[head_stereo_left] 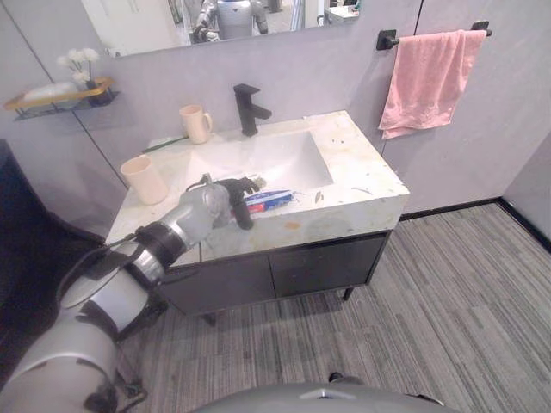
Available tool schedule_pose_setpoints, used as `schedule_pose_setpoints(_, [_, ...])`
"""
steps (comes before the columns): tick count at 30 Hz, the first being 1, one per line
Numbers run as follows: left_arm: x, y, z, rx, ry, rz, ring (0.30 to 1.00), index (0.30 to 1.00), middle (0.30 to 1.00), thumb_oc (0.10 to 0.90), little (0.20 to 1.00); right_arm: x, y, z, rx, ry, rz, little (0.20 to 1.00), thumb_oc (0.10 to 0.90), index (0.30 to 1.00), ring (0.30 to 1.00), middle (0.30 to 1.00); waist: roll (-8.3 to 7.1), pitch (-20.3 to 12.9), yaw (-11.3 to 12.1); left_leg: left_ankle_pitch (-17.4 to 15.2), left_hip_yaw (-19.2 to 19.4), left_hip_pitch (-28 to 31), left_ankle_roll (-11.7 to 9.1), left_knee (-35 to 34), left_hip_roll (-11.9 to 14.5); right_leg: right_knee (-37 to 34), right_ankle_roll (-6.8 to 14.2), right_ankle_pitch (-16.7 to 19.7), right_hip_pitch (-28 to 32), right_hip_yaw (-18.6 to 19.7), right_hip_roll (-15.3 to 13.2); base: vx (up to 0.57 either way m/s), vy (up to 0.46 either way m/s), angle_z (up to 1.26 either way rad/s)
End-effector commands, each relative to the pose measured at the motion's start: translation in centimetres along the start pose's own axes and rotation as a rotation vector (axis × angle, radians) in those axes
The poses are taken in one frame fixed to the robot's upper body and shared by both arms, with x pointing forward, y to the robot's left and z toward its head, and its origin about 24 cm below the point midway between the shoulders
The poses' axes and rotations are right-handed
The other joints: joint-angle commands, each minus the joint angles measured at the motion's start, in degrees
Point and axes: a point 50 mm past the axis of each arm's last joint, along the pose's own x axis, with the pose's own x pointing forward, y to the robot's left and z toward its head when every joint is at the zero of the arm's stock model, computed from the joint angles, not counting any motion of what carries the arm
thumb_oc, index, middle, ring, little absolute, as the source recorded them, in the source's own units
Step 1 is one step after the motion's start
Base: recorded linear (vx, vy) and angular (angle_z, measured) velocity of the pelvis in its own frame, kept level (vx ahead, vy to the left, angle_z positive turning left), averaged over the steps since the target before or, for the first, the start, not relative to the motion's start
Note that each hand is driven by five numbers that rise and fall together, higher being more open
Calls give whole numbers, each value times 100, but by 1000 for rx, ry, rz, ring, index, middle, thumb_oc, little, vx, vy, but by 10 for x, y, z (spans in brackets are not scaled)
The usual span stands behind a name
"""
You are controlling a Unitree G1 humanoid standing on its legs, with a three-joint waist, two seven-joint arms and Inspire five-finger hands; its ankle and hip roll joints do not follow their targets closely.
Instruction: Organize the bathroom.
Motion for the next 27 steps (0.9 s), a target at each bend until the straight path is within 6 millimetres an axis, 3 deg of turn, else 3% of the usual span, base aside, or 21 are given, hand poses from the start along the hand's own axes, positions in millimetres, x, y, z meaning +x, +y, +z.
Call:
schedule_pose_setpoints(1, [-34,110,17,54,-15,337,900,900,900,800,900,1,-6,17,-40,-18,-45,900,800,900,900,900,-6,55,138,-593,-220,285,419,152,-314,383,96,-639,142,103,229,0,0,0])
schedule_pose_setpoints(21, [-26,101,-7,112,90,302,900,900,900,800,900,1,-4,13,-22,-6,-38,900,800,900,900,900,-27,34,135,-613,-194,298,459,109,-349,350,132,-604,128,97,219,0,0,0])
schedule_pose_setpoints(22, [-24,98,-10,117,96,298,867,867,867,778,867,1,-3,13,-17,-7,-36,900,800,900,900,900,-33,41,127,-612,-185,294,462,109,-349,357,131,-606,119,106,221,0,0,0])
schedule_pose_setpoints(23, [-24,97,-11,115,100,295,787,787,787,725,787,1,-3,13,-18,-7,-36,900,800,900,900,900,-34,43,122,-612,-181,293,463,109,-349,361,130,-606,114,109,223,0,0,0])
schedule_pose_setpoints(24, [-22,95,-13,121,106,288,502,502,502,535,502,1,-4,12,-17,-8,-35,900,800,900,900,900,-37,47,111,-610,-174,289,465,111,-348,368,126,-608,103,120,228,0,0,0])
schedule_pose_setpoints(26, [-20,90,-15,117,110,270,300,300,300,400,300,1,-5,12,-9,-8,-36,900,800,900,900,900,-36,48,100,-612,-159,286,469,117,-347,378,121,-614,95,133,232,0,0,0])
schedule_pose_setpoints(27, [-19,87,-15,140,114,270,300,300,300,400,300,1,-6,11,3,-9,-35,900,800,900,900,900,-31,61,87,-616,-150,284,469,130,-341,397,116,-624,84,147,235,0,0,0])
